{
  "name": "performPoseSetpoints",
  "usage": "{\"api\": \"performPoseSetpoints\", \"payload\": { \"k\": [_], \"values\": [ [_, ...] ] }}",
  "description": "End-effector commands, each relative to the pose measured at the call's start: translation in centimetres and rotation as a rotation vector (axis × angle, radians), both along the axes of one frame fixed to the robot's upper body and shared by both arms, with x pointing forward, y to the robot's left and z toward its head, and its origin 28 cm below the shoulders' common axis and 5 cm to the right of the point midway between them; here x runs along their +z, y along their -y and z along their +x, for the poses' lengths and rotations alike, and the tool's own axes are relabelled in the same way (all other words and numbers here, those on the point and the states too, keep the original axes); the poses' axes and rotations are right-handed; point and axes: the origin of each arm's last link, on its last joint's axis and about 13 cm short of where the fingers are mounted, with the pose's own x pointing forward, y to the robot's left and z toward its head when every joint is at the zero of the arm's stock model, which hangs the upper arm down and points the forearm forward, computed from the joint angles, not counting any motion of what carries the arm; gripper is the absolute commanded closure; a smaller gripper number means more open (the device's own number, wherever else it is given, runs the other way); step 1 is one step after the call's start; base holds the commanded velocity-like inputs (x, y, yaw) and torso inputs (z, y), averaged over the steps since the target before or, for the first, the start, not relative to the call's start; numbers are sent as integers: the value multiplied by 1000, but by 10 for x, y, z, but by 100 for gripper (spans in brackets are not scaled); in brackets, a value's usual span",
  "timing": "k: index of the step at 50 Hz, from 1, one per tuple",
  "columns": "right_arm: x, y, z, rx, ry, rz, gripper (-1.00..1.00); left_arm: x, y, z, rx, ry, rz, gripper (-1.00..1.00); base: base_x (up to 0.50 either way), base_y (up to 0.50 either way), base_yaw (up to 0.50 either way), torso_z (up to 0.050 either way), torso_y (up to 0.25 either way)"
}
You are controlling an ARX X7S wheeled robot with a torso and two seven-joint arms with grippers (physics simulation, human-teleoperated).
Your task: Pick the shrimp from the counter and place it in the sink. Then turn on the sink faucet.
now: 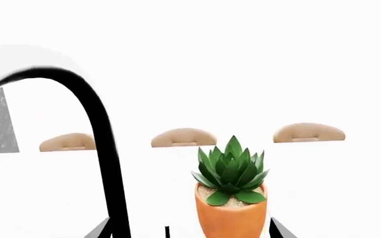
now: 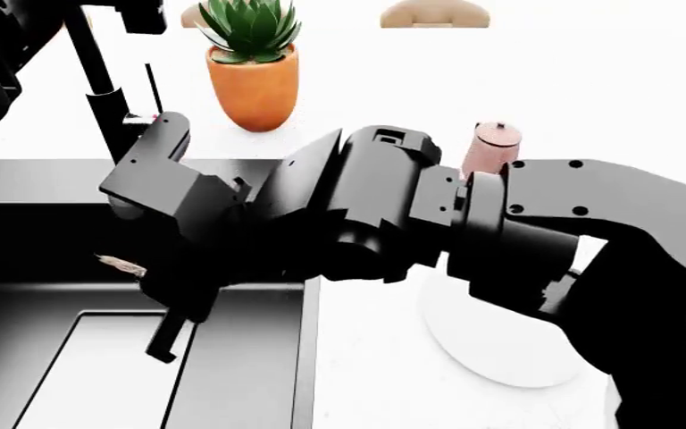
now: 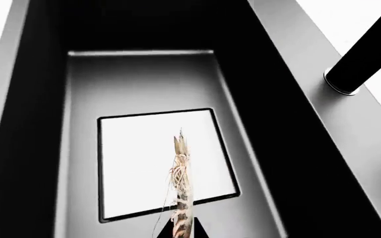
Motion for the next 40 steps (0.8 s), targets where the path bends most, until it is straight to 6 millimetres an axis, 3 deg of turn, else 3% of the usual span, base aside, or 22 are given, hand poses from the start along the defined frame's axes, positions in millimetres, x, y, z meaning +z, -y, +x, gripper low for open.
{"api": "performPoseSetpoints", "payload": {
  "k": [1,3,4,16,23,25,27,31,35,40],
  "values": [
    [-25,-1,0,-3,4,-15,100,-7,0,4,-4,-17,-4,-100,0,0,0,0,0],
    [-20,-3,-3,19,-25,0,100,-7,-1,4,-2,-17,-5,-100,0,0,0,0,0],
    [-18,-3,-5,16,-9,-7,-100,-7,-1,4,-2,-17,-7,-100,0,0,0,0,0],
    [-4,-6,-8,31,5,20,-100,-8,-3,3,-2,-19,-15,-100,0,0,0,0,0],
    [44,-3,-1,-11,64,72,-100,-12,-5,4,4,-25,-22,-100,0,0,0,0,0],
    [69,5,8,-53,92,81,-100,-12,-5,5,4,-23,-24,-100,0,0,0,0,0],
    [80,10,13,-90,125,70,-100,-12,-5,5,1,-23,-23,-100,0,0,0,0,0],
    [118,53,16,-265,204,105,-100,-10,-4,5,4,-21,-18,-100,0,0,0,0,0],
    [132,85,17,-414,234,134,-100,-11,0,5,-6,-19,-11,-100,0,0,0,0,0],
    [135,109,14,-468,246,129,-100,-11,1,6,-7,-20,-1,-100,0,0,0,0,0]
  ]
}}
